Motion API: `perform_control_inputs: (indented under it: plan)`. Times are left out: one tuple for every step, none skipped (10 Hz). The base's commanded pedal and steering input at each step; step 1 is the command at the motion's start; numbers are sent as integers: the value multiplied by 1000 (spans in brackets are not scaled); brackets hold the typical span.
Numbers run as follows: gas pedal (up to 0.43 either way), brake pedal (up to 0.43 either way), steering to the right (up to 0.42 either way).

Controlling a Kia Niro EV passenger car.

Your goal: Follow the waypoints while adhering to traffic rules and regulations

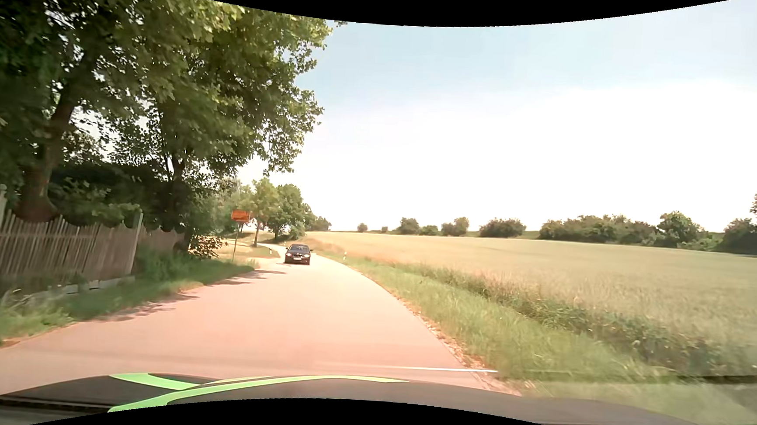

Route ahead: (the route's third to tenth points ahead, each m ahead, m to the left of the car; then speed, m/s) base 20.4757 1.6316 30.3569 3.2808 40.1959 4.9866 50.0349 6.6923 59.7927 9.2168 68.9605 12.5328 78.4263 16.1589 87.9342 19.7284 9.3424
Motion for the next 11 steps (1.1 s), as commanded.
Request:
perform_control_inputs:
  plan:
    - [480,0,-18]
    - [480,0,-19]
    - [480,0,-20]
    - [480,0,-27]
    - [480,0,-37]
    - [480,0,-45]
    - [480,0,-49]
    - [480,0,-49]
    - [480,0,-49]
    - [480,0,-49]
    - [480,0,-49]
